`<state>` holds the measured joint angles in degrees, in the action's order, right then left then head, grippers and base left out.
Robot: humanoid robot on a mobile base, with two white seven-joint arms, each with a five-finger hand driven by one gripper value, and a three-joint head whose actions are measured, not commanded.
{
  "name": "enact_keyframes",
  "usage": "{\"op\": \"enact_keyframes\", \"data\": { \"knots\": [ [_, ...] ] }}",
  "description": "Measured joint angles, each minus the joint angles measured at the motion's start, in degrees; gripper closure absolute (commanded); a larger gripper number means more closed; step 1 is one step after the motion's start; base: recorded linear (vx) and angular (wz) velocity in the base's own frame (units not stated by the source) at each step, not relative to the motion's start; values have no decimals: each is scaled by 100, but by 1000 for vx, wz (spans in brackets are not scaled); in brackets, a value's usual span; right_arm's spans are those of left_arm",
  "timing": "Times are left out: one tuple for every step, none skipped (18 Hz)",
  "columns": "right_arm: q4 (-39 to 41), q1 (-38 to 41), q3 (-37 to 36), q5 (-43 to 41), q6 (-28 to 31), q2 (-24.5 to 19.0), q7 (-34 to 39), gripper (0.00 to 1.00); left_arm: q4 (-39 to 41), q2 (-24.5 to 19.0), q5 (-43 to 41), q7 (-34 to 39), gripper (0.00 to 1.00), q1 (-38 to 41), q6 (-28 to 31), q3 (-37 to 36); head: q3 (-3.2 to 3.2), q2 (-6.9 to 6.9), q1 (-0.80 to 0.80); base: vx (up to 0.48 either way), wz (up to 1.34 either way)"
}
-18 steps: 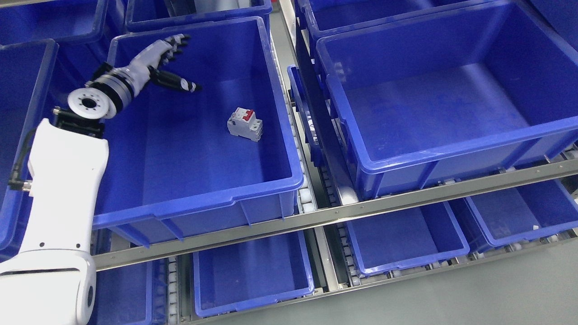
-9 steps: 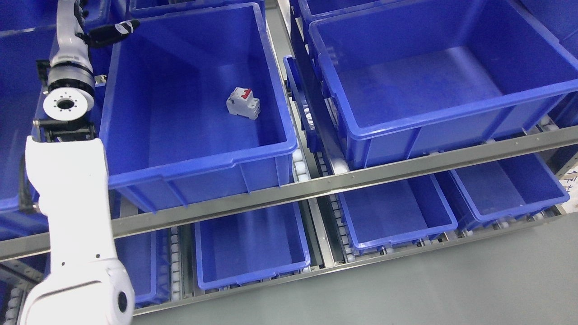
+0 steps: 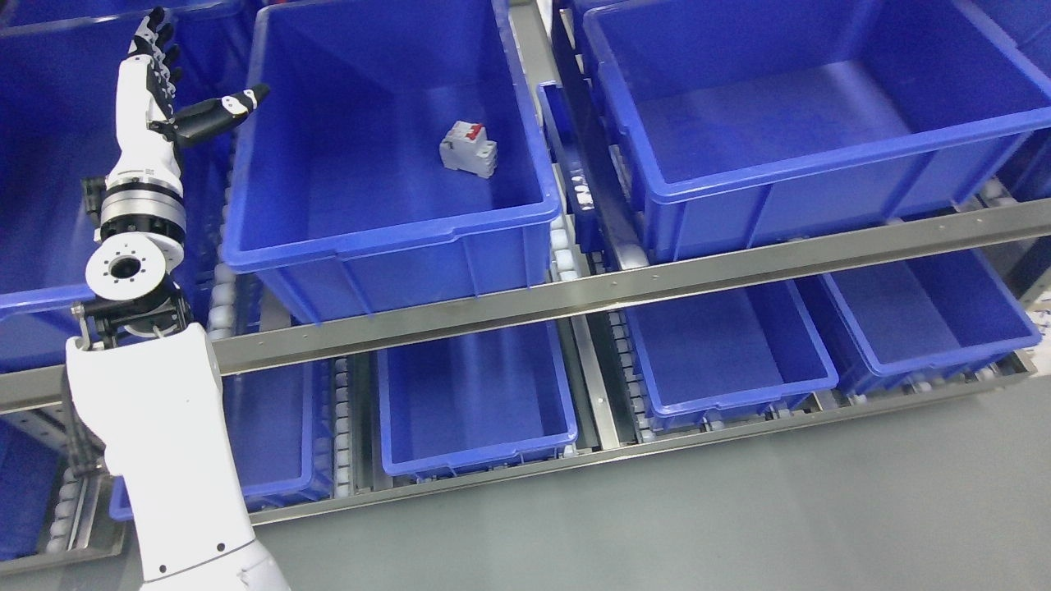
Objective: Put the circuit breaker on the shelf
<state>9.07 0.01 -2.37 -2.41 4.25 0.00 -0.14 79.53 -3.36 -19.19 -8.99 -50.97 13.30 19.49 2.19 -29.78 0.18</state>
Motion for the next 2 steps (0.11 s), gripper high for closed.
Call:
{"op": "enact_keyframes", "data": {
  "knots": [
    [0,-1,0,0,0,0,0,0,108,34,2,-2,0,43,14,38,0,0,0,-40,215],
    [0,-1,0,0,0,0,0,0,222,69,4,-5,0,79,25,74,0,0,0,-24,145]
  ]
}}
